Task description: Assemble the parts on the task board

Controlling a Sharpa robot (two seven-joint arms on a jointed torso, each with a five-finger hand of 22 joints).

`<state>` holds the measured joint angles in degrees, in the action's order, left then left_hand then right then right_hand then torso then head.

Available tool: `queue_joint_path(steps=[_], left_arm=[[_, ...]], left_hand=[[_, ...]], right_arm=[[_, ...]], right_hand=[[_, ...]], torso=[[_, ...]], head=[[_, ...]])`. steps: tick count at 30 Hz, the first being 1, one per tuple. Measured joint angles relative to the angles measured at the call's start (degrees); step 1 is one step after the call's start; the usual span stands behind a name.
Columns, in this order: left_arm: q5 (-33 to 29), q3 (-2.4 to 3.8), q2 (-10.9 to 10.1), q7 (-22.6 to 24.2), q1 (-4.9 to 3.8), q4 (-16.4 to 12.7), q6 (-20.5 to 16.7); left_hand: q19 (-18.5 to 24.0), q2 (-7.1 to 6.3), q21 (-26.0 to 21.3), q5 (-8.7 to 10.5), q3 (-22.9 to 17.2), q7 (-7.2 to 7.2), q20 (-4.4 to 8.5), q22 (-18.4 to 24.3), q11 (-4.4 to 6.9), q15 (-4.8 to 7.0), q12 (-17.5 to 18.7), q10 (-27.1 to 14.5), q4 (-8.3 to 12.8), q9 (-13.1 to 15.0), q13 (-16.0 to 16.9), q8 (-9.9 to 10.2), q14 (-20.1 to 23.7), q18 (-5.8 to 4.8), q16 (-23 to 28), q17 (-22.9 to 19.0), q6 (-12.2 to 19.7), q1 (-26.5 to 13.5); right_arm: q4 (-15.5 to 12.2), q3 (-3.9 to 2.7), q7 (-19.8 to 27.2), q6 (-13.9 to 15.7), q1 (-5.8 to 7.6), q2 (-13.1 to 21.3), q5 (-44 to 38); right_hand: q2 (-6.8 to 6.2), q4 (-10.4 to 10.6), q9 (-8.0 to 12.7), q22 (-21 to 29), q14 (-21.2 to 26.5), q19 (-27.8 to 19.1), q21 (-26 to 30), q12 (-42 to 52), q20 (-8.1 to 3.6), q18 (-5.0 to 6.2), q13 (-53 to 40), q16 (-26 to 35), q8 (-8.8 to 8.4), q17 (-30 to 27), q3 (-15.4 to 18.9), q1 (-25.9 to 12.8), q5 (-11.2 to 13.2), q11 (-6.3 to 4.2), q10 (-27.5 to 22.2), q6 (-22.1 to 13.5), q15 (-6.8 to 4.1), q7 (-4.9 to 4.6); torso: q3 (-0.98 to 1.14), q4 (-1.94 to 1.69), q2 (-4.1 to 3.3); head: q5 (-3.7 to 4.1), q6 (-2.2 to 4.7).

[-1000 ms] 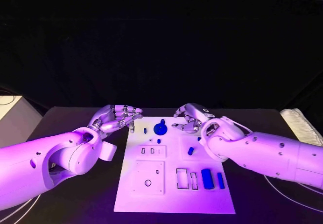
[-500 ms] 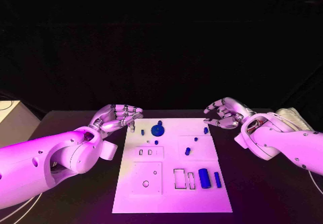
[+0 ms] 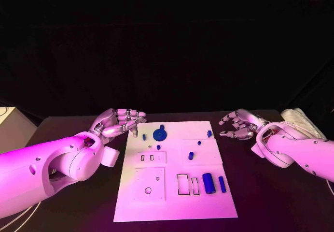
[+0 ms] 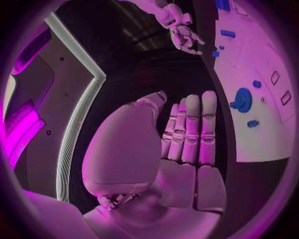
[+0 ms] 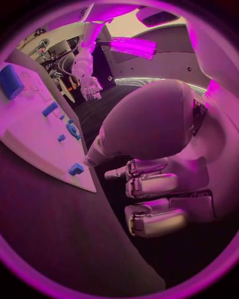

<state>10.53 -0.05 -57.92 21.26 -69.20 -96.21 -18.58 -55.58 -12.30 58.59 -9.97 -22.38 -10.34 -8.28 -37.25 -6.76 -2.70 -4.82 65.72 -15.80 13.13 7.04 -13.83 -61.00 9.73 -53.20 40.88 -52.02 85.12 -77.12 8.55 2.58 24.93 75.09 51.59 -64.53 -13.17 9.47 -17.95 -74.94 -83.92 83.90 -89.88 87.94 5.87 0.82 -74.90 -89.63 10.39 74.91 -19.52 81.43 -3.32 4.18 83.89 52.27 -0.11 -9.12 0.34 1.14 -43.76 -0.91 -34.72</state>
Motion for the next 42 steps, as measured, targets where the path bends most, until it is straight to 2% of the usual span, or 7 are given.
queue_joint_path(steps=[7,12,17,25,29,42], left_arm=[[-0.01,0.00,0.10,0.01,0.00,0.01,0.16],[-0.01,0.00,0.13,0.01,0.01,0.05,0.22],[-0.01,0.00,0.07,0.01,0.00,0.10,0.25],[0.00,0.00,-0.06,0.01,0.00,0.14,0.27],[0.00,0.00,-0.08,0.00,0.00,0.16,0.29],[0.01,0.00,-0.09,-0.06,0.00,0.26,0.34]], left_hand=[[0.00,0.00,0.00,0.00,0.00,0.00,0.00,0.00,0.00,0.00,0.00,0.00,0.00,0.00,0.00,0.00,0.00,-0.01,0.00,0.00,0.00,0.00],[0.00,0.00,0.00,0.00,0.00,0.00,0.00,-0.01,0.00,0.00,0.00,0.00,0.00,-0.01,-0.01,0.00,0.00,0.00,0.00,0.00,0.00,0.00],[0.21,0.00,0.00,0.00,0.00,0.00,-0.22,-0.01,0.00,0.00,0.00,0.00,0.00,-0.01,-0.01,0.00,0.00,0.00,0.00,-0.07,0.00,0.00],[0.21,0.00,0.00,0.00,0.00,0.00,-0.22,-0.01,0.00,0.00,0.00,0.00,0.00,0.04,-0.01,0.00,0.00,0.00,0.00,-0.07,0.00,0.00],[0.21,0.00,0.00,0.00,0.00,0.00,-0.21,-0.01,0.00,0.00,0.00,0.00,0.00,0.03,-0.01,0.00,0.00,0.00,0.00,-0.06,0.00,0.00],[0.21,0.00,0.00,0.00,0.00,0.00,-0.22,-0.01,0.00,0.00,0.00,0.01,0.00,0.03,-0.02,0.00,0.00,0.00,0.00,-0.06,0.00,0.00]], right_arm=[[2.61,0.02,-1.05,0.42,-1.18,-2.90,-0.91],[3.81,0.06,-1.81,0.65,-1.98,-4.44,-1.16],[4.58,0.00,-2.27,1.15,-2.23,-5.50,-1.20],[4.96,0.03,-3.01,2.27,-2.52,-6.26,-1.25],[5.00,0.06,-3.27,2.57,-2.60,-6.55,-1.29],[4.91,0.06,-3.42,2.58,-2.62,-7.14,-1.31]], right_hand=[[0.12,-0.01,0.01,0.00,0.00,0.00,0.00,0.00,0.00,0.00,0.00,0.00,0.00,0.00,-0.01,0.09,0.00,0.00,0.00,-0.17,0.00,-0.17],[0.12,-0.03,0.01,0.01,0.00,0.00,0.00,0.00,0.00,0.00,-0.05,0.00,-0.22,0.00,-0.03,0.09,0.00,0.00,0.00,-0.17,0.00,-0.17],[0.69,-0.40,0.00,0.01,0.00,0.00,0.00,0.00,0.00,0.00,-0.04,0.00,-0.22,0.00,-0.41,0.29,0.00,0.00,0.00,0.29,0.00,-0.14],[0.84,-0.16,0.00,0.02,0.00,0.00,0.00,0.23,0.00,0.00,-0.04,0.00,-0.22,0.00,-0.66,0.14,0.00,0.00,0.00,0.48,0.00,0.05],[1.12,-0.30,0.00,0.02,0.00,0.00,0.00,0.23,0.00,0.00,-0.04,0.00,-0.22,0.00,-0.81,-0.15,0.00,0.00,0.00,0.69,0.00,-0.14],[1.12,-0.15,0.00,0.03,0.00,0.00,0.00,0.46,0.00,0.00,-0.03,0.00,-0.22,0.00,-0.97,-0.16,0.00,-0.01,0.00,0.69,-0.01,-0.14]], torso=[[0.25,-0.01,-0.31],[0.50,-0.05,-0.57],[0.64,-0.03,-0.80],[0.72,0.01,-0.85],[0.72,0.01,-0.84],[0.69,0.04,-0.82]], head=[[-0.29,-0.16],[-0.41,-0.37],[-0.44,-0.62],[-0.52,-0.93],[-0.52,-1.05],[-0.53,-1.03]])
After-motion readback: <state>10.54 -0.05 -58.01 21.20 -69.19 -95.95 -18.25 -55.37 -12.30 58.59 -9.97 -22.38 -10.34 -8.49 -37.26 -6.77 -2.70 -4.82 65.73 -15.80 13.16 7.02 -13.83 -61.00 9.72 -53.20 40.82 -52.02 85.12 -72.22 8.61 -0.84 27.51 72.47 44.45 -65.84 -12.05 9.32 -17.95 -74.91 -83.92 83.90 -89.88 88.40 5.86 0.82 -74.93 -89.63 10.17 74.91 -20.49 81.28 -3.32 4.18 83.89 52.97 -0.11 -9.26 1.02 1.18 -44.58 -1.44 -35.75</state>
